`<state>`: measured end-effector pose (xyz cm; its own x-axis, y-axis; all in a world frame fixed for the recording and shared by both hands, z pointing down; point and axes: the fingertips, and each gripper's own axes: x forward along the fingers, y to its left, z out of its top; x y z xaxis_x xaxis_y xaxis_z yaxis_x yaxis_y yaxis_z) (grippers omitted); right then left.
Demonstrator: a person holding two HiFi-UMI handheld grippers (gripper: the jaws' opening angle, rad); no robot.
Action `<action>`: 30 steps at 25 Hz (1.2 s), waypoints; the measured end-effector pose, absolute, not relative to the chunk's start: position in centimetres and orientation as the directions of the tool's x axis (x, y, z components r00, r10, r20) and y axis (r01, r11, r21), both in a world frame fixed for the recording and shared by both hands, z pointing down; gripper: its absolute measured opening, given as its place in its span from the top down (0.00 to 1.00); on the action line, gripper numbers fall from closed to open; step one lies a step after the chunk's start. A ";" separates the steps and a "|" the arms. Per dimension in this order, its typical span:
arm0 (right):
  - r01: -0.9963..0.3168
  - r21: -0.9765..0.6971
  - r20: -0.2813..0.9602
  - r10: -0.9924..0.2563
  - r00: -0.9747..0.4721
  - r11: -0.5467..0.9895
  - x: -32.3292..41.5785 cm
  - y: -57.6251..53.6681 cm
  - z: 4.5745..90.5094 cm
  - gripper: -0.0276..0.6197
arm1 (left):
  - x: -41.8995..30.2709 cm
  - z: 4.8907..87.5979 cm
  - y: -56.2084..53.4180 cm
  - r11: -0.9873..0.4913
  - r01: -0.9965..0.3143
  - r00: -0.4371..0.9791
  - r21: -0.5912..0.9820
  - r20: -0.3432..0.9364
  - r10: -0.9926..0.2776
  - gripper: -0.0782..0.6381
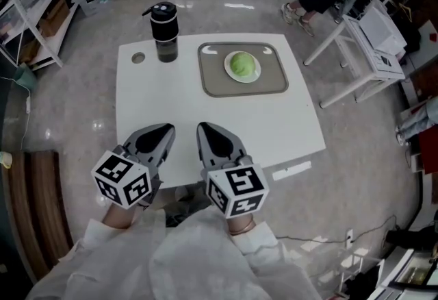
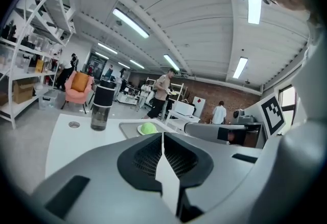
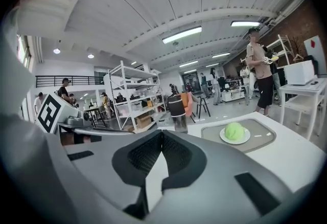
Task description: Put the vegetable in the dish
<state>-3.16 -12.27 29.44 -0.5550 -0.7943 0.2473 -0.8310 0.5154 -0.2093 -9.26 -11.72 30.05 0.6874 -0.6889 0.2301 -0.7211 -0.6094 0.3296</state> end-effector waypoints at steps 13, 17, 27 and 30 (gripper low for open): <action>-0.778 -0.218 0.234 -0.742 -0.628 0.590 -1.7 -13.3 28.4 0.94 | -6.8 28.6 -12.9 -0.581 -0.733 0.668 0.354 0.209 -0.715 0.88; -0.764 -0.218 0.175 -0.746 -0.643 0.607 -1.3 -13.3 26.9 0.94 | -6.1 27.7 -12.8 -0.589 -0.733 0.670 0.342 0.208 -0.713 0.88; -0.761 -0.208 0.161 -0.746 -0.647 0.615 -0.9 -13.2 26.6 0.94 | -5.3 27.0 -12.2 -0.600 -0.725 0.678 0.339 0.198 -0.708 0.88; -0.761 -0.199 0.166 -0.744 -0.648 0.618 -1.1 -13.0 26.8 0.94 | -5.2 27.1 -11.8 -0.602 -0.713 0.687 0.360 0.190 -0.701 0.88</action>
<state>-1.05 -13.02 26.76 -0.6477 -0.7435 0.1663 -0.7605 0.6179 -0.1994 -5.17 -11.83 27.14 0.6873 -0.7010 0.1901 -0.7131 -0.6017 0.3597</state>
